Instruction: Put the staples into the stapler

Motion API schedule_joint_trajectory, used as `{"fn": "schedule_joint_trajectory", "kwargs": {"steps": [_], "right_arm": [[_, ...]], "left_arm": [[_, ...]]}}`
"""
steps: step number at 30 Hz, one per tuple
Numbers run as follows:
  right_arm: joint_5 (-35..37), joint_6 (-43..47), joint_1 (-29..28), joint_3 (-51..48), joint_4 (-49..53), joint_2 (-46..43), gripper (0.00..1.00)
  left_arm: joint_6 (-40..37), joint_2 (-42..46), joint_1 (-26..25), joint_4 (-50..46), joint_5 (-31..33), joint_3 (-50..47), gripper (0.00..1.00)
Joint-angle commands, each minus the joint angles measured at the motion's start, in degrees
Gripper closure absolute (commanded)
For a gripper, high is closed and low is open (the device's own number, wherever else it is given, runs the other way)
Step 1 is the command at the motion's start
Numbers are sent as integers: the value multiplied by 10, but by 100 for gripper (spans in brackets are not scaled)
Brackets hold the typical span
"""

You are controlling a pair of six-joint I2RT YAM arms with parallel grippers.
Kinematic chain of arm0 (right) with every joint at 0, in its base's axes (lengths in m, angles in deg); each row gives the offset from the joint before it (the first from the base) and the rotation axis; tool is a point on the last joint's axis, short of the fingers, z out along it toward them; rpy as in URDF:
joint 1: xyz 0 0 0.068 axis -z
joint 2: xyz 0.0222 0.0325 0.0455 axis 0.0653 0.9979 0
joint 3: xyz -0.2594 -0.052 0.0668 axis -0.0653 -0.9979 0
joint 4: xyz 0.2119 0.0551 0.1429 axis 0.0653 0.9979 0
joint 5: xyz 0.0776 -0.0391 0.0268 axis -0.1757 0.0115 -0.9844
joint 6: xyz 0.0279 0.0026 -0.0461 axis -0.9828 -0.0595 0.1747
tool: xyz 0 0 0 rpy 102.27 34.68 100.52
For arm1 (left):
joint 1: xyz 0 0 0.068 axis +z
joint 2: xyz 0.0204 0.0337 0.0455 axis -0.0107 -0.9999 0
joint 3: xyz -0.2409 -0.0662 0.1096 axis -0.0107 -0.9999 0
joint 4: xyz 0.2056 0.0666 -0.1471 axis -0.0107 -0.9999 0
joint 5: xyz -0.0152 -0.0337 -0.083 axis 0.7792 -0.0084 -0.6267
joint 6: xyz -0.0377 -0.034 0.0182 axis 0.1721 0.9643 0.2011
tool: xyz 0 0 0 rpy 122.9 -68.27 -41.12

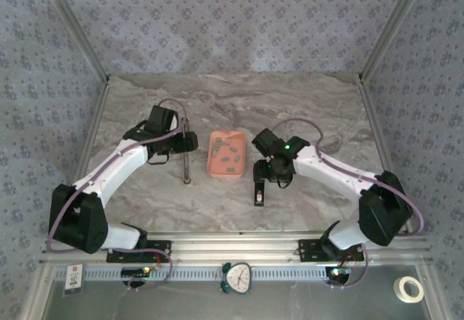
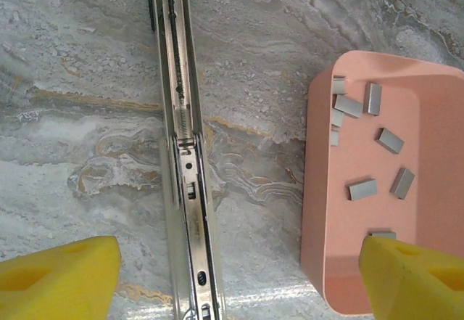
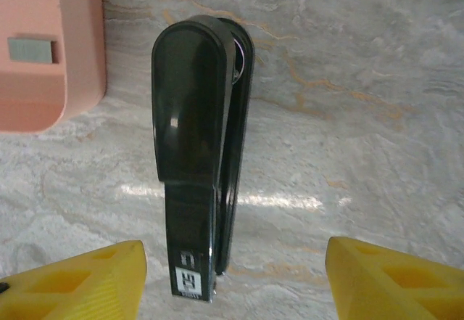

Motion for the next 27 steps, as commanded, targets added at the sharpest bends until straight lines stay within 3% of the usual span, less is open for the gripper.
{"fn": "schedule_joint_trajectory", "kwargs": {"steps": [1, 13, 27], "right_arm": [[-10, -28, 13, 14, -20, 31, 33], [-33, -11, 28, 7, -91, 108, 40], [8, -7, 7, 28, -59, 85, 35]], "left_arm": [[9, 13, 5, 15, -15, -8, 14], [11, 10, 7, 21, -13, -11, 14], [10, 15, 7, 21, -14, -6, 15]]}}
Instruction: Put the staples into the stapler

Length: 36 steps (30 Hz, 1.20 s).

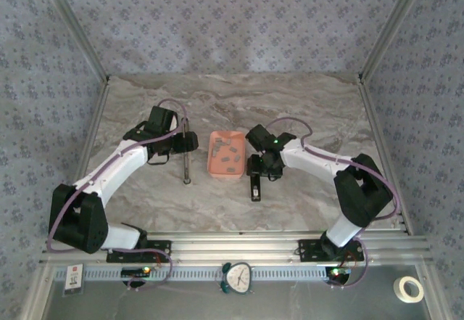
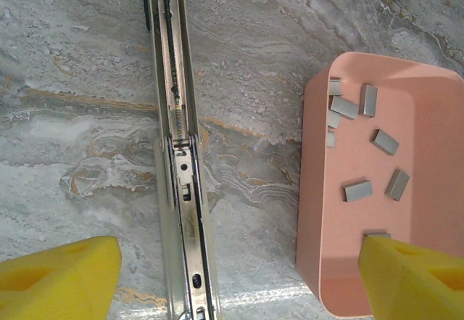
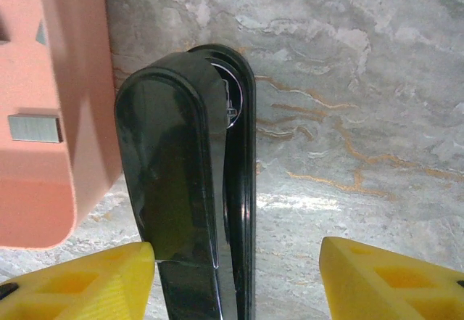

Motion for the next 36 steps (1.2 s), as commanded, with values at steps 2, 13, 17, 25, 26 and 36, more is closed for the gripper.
{"fn": "schedule_joint_trajectory", "kwargs": {"steps": [2, 13, 17, 25, 26, 36], "right_arm": [[25, -3, -11, 9, 24, -7, 34], [46, -52, -14, -36, -5, -76, 31], [44, -44, -13, -37, 3, -78, 31], [24, -34, -8, -33, -15, -54, 31], [22, -31, -8, -31, -15, -47, 31], [18, -14, -15, -4, -26, -1, 32]], "left_arm": [[1, 19, 3, 21, -5, -5, 15], [-7, -2, 6, 9, -5, 12, 15], [-8, 1, 6, 12, 3, 14, 15], [-1, -3, 7, 19, 6, 13, 15], [-1, -4, 7, 18, 6, 14, 15], [-5, 2, 14, 14, 5, 13, 15]]}}
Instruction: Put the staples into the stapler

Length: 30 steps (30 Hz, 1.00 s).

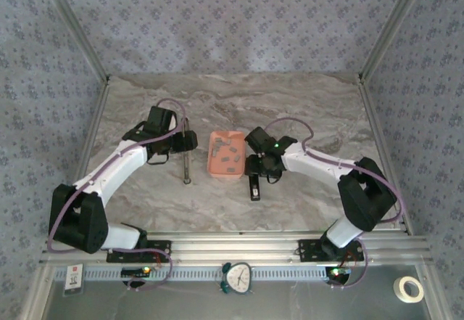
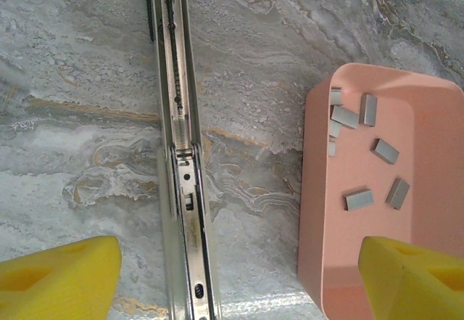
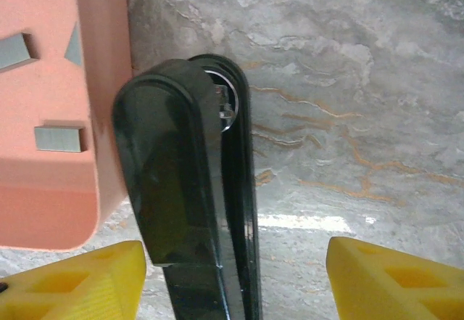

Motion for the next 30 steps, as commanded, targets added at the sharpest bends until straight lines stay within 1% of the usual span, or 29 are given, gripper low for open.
{"fn": "schedule_joint_trajectory", "kwargs": {"steps": [1, 9, 12, 17, 19, 24, 27, 30], "right_arm": [[-8, 10, -3, 18, 10, 22, 33], [-3, 27, 5, 30, 13, 58, 39], [2, 33, 8, 29, 11, 62, 46], [10, 48, 14, 19, 7, 49, 62], [15, 55, 15, 15, 6, 37, 67], [38, 75, 15, -3, 1, -20, 75], [47, 115, 15, -24, -14, -70, 78], [40, 150, 16, -47, -50, -120, 80]], "left_arm": [[-3, 2, 6, 0, 6, 17, 15], [-4, 3, 7, 0, 5, 14, 15], [-5, 3, 7, 1, 6, 15, 15], [-12, 3, 7, 0, 4, 23, 15], [-17, 4, 7, -1, 3, 27, 15], [-33, 7, 7, 3, -14, 36, 15], [-58, 8, 8, 11, -49, 38, 15], [-98, 8, 8, 21, -99, 42, 15]]}}
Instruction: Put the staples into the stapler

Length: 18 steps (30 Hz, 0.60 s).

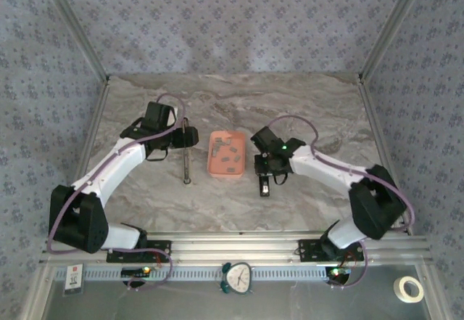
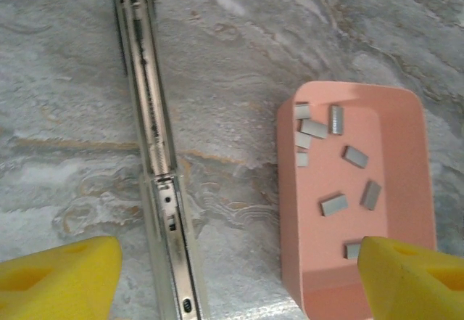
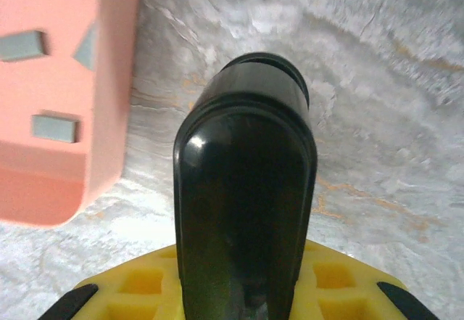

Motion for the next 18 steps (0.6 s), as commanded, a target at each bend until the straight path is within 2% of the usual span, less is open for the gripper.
{"fn": "schedule_joint_trajectory", "kwargs": {"steps": [1, 6, 11, 18], "right_arm": [[8, 59, 5, -16, -43, -62, 81], [-15, 126, 14, -36, -80, -126, 83], [-57, 239, 15, -46, -113, -175, 87], [-153, 388, 20, -43, -108, -204, 91]], "left_arm": [[-63, 9, 3, 18, -76, 19, 15], [-132, 18, 3, 55, -163, 16, 16], [-220, 32, 3, 101, -262, 5, 18], [-400, 44, 1, 61, -382, 22, 20]]}}
